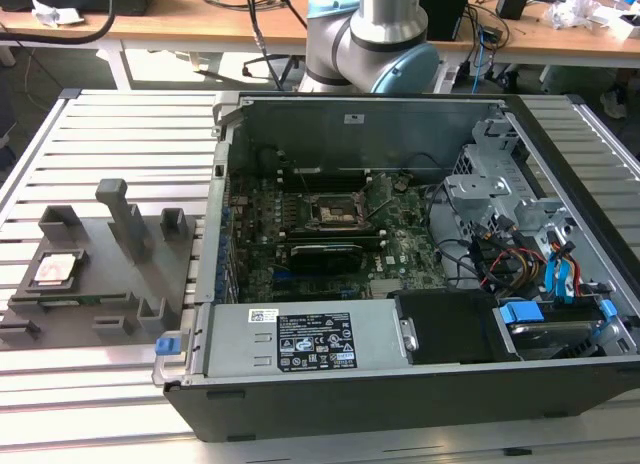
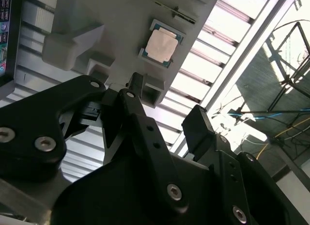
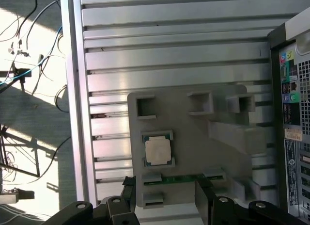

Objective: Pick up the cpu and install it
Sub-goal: 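Pick up the cpu and move it towards the insertion slot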

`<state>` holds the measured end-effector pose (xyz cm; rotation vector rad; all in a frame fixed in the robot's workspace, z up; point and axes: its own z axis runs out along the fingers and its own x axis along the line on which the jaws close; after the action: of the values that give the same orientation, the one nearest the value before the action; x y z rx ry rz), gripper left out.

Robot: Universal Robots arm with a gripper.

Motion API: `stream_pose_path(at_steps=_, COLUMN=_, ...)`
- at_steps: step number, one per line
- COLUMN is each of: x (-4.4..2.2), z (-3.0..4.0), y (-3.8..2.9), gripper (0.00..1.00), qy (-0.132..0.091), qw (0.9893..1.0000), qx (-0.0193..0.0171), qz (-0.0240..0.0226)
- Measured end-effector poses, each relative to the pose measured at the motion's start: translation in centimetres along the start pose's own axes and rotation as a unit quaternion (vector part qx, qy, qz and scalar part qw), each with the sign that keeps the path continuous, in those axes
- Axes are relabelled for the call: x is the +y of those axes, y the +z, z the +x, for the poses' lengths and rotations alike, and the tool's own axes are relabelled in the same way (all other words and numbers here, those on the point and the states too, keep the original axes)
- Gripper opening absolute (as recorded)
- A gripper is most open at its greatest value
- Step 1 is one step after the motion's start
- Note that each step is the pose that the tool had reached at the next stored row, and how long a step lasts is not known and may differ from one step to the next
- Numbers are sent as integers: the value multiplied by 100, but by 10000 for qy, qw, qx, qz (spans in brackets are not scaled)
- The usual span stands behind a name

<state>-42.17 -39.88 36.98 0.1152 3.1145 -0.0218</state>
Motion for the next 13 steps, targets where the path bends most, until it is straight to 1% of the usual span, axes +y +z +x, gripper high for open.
stream_pose_path(at_steps=6, x=1, z=1, y=48, gripper=60, qy=0, qw=10000, qx=0, qz=0)
stream_pose_path(at_steps=13, x=1, z=2, y=82, gripper=60, qy=0, qw=10000, qx=0, qz=1)
